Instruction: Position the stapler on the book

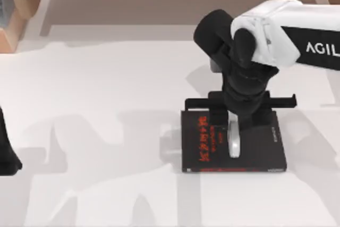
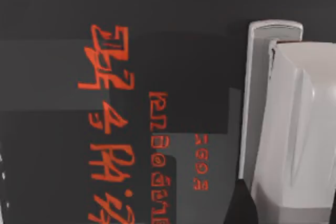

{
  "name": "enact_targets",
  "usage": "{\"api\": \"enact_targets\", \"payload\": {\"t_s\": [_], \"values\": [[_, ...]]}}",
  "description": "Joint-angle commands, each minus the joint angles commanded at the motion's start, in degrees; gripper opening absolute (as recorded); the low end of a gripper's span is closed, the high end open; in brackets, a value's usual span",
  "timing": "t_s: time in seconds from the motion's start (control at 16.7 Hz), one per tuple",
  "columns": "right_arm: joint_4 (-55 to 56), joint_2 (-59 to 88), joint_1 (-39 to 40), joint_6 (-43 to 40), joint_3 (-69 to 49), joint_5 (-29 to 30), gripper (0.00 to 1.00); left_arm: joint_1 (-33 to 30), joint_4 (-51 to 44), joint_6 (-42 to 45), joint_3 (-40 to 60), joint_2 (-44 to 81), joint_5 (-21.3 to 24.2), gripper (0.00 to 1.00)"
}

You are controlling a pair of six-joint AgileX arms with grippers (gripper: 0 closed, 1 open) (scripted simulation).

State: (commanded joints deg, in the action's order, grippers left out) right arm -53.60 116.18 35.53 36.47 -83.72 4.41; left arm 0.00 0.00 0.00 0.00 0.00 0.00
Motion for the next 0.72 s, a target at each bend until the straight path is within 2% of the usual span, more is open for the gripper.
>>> {"api": "enact_targets", "payload": {"t_s": [0.36,0.72], "values": [[0.0,0.0,0.0,0.0,0.0,0.0,0.98,0.0,0.0,0.0,0.0,0.0,0.0,1.00],[0.0,0.0,0.0,0.0,0.0,0.0,1.00,0.0,0.0,0.0,0.0,0.0,0.0,1.00]]}}
